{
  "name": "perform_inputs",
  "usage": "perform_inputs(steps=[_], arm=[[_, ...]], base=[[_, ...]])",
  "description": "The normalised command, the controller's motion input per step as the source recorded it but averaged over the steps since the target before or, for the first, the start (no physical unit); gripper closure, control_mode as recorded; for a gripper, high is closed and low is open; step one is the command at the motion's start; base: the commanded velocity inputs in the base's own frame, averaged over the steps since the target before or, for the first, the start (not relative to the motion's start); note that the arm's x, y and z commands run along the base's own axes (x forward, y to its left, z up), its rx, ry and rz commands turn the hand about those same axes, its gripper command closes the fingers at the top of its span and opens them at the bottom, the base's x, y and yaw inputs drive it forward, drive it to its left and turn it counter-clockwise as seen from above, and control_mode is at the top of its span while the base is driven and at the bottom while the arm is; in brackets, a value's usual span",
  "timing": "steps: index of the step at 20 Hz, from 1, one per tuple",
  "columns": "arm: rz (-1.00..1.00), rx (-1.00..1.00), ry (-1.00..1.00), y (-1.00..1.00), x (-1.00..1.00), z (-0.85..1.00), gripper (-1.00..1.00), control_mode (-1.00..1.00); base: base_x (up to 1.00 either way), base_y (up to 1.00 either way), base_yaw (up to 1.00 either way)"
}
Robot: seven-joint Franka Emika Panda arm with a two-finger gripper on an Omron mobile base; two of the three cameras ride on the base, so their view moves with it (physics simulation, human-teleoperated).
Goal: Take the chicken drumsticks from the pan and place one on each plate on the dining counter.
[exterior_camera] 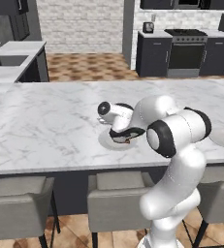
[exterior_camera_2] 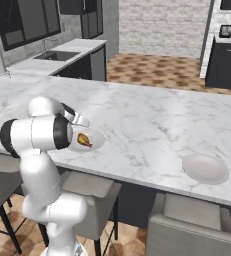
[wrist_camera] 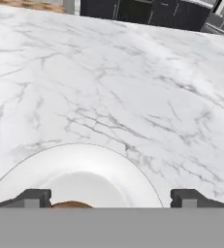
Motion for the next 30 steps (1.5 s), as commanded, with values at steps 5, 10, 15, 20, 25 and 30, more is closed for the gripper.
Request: perform_inputs(steps=[5,10,15,20,25,30], arm=[[0.0,0.19,-0.24,-0.25,-0.51,1.0,-1.0,-1.0],[0.0,0.24,-0.01,-0.31,-0.98,1.0,-1.0,-1.0],[0.0,0.28,-0.08,-0.47,-1.0,1.0,-1.0,-1.0],[0.0,0.34,-0.03,-0.45,-1.0,0.98,-1.0,-1.0],[-0.03,0.35,0.0,-0.34,-1.0,0.57,-1.0,-1.0],[-0.05,0.13,0.03,-0.05,-1.0,0.12,-1.0,-1.0]], base=[[0.0,0.0,0.0],[0.0,0.0,0.0],[0.0,0.0,0.0],[0.0,0.0,0.0],[0.0,0.0,0.0],[0.0,0.0,0.0]])
